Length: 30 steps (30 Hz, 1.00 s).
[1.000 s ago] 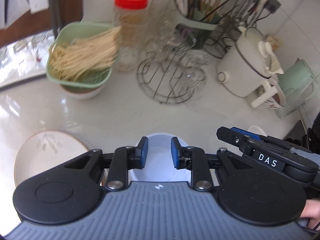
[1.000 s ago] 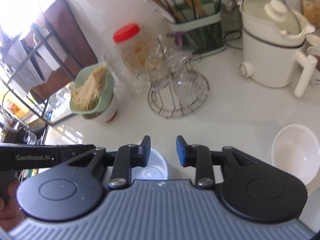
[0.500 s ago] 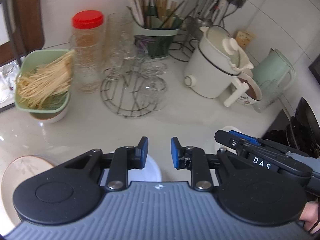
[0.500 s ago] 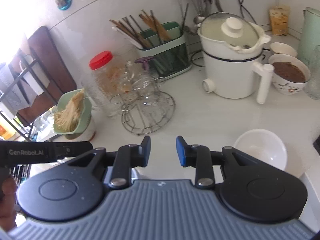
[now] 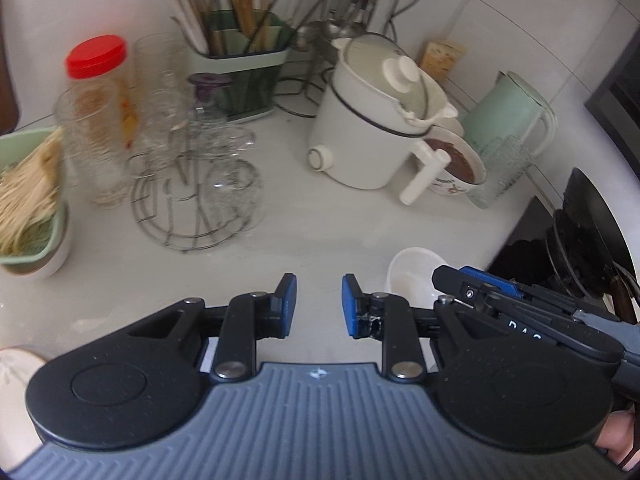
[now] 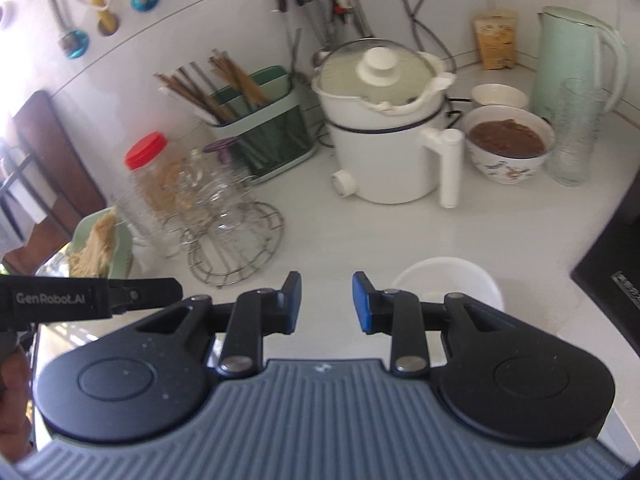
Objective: Organize plates and bowls
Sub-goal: 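Move both tools toward the white ceramic bowl by the rice cooker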
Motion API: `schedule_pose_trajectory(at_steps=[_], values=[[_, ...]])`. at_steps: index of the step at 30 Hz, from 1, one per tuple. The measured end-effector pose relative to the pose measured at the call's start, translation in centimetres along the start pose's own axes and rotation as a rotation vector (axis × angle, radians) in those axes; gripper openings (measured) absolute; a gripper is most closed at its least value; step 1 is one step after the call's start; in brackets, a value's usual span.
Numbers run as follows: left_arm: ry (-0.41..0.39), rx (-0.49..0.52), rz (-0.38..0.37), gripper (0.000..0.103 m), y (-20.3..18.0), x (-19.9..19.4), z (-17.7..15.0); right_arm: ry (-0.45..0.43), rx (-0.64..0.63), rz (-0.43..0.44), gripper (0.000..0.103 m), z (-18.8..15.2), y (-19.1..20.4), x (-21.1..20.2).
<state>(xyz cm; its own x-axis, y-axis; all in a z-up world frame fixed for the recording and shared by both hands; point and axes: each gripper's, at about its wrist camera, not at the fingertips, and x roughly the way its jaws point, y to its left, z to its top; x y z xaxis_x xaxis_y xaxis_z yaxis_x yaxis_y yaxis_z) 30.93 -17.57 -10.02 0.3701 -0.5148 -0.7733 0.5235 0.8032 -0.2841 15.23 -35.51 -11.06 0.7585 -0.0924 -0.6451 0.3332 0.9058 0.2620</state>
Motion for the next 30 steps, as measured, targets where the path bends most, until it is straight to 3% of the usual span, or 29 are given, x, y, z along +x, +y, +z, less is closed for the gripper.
schedule_pose_trajectory(at_steps=[16, 27, 28, 30], values=[[0.089, 0.126, -0.072, 0.028, -4.9, 6.0, 1.4, -0.013, 0.122, -0.147, 0.032, -0.9, -5.7, -0.2], [0.154, 0.141, -0.078, 0.029, -6.4, 11.3, 1.8, 0.007, 0.154, -0.217, 0.032, -1.5, -9.2, 1.5], [0.163, 0.143, -0.081, 0.029, -6.4, 11.7, 1.9, 0.008, 0.158, -0.224, 0.032, -1.6, -9.5, 1.7], [0.171, 0.150, -0.086, 0.043, -6.5, 12.6, 1.9, 0.017, 0.171, -0.239, 0.032, -1.8, -9.9, 2.2]])
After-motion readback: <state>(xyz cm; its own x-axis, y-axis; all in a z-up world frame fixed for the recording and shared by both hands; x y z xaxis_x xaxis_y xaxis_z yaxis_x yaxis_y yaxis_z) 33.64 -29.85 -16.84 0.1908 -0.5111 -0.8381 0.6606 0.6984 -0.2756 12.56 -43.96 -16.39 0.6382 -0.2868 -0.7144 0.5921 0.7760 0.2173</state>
